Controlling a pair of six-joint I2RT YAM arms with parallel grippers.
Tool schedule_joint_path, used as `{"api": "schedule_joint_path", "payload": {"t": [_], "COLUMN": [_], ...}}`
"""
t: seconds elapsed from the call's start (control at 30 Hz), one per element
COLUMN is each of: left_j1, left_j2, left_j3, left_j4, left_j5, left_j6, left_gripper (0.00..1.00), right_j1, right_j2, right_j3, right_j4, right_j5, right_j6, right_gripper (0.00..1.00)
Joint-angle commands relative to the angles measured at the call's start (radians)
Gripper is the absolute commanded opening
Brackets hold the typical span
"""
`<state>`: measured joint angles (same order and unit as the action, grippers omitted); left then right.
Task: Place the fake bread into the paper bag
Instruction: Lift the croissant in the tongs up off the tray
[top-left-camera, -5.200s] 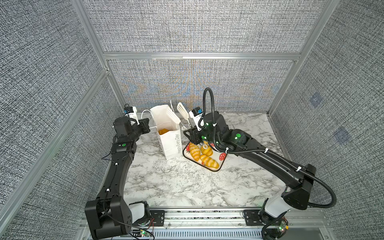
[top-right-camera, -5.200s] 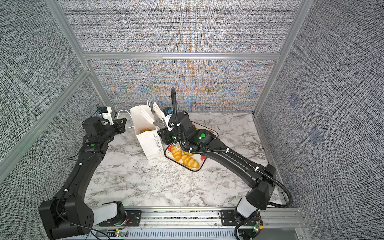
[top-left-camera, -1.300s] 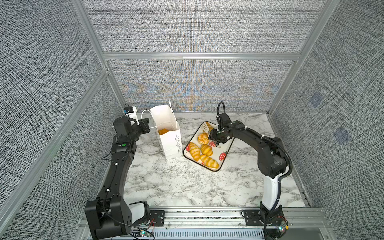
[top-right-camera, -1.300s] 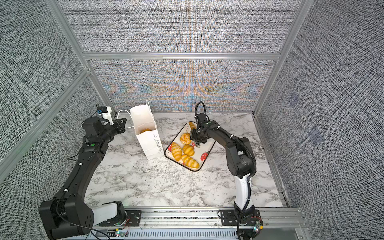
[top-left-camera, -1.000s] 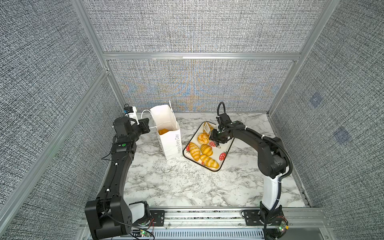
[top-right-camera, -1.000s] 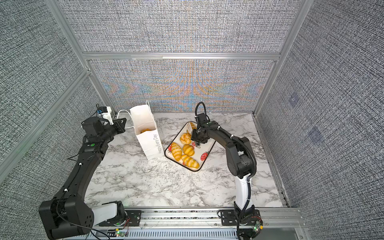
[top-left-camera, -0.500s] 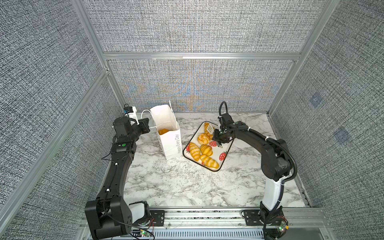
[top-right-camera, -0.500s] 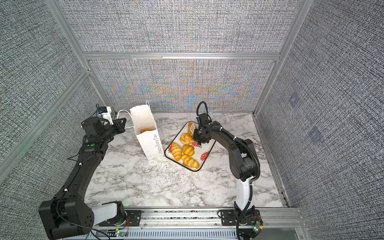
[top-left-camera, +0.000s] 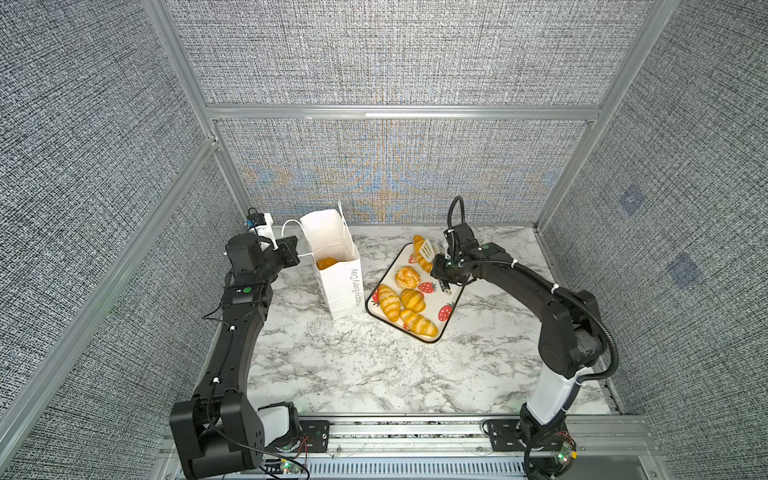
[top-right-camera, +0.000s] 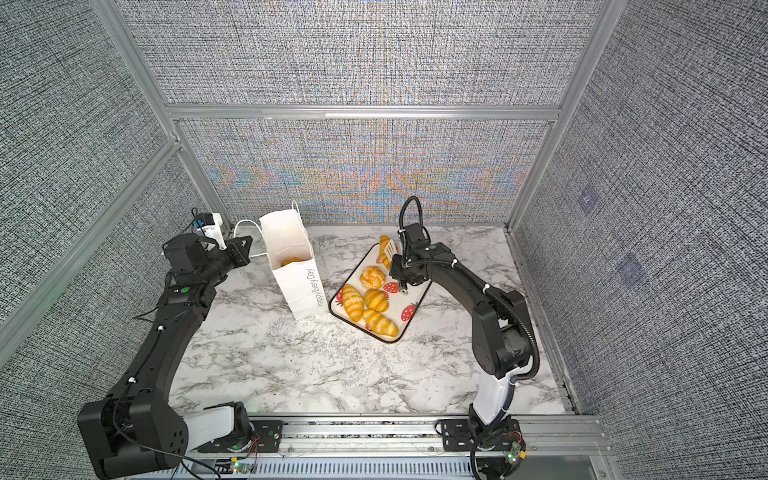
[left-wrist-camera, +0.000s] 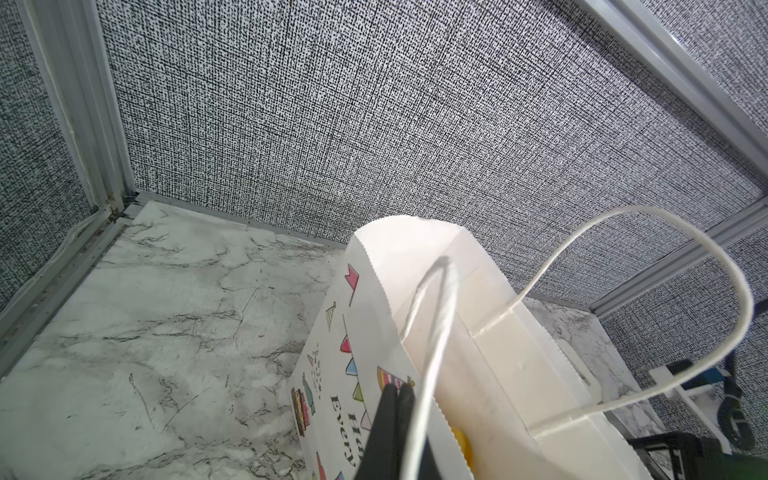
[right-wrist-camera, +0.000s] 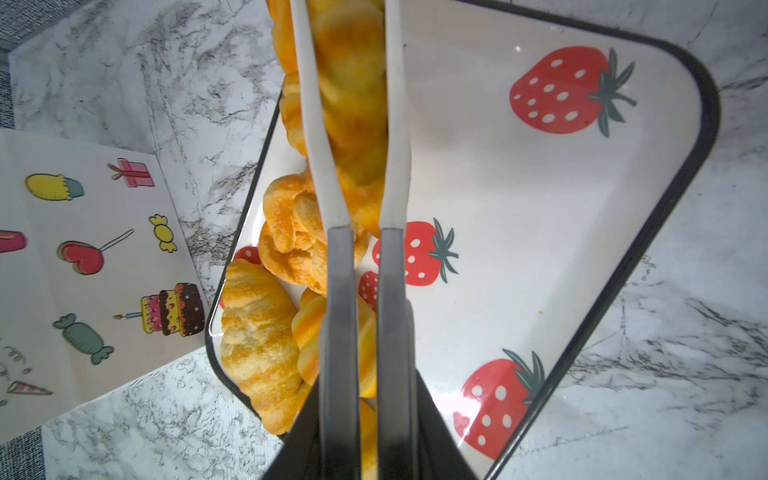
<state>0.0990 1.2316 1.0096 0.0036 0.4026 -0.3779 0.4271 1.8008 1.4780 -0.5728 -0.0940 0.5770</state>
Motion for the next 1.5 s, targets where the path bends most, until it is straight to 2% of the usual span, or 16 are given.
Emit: {"api": "schedule_joint_path", "payload": {"t": [0.0,0.37,0.73,1.17,1.47], "left_j1": [0.001,0.001,0.001,0.001,0.001], "left_j2": [-0.003,-0.001,-0.002,-0.003,-0.002], "left_j3": [-0.004,-0.005,-0.004,-0.005,-0.006], "left_j4": [0.019,0.021,0.021,0.024,0.026], "left_j5": [0.015,0.018,0.019,0.022,0.025], "left_j6": [-0.003,-0.004,-0.006,-0.009,-0.009], "left_gripper": [0.00,0.00,0.00,0.00,0.00], "right_j1": [0.000,0.013,0.087,0.192,0.284], "right_j2": [-0.042,-0.195,-0.324,-0.396,-0.387], "right_j3": [-0.014,-0.066,-0.084,-0.078,-0.013], "right_j4": [0.063,0.157,0.259,0.350,0.352], "right_j5": [-0.009,-0.029,-0.014,0.021,0.036], "right_j6": [0.000,0.002,-0.041,-0.106,-0.182], "right_gripper": [0.25,0.23,0.24,0.24,0.23]}}
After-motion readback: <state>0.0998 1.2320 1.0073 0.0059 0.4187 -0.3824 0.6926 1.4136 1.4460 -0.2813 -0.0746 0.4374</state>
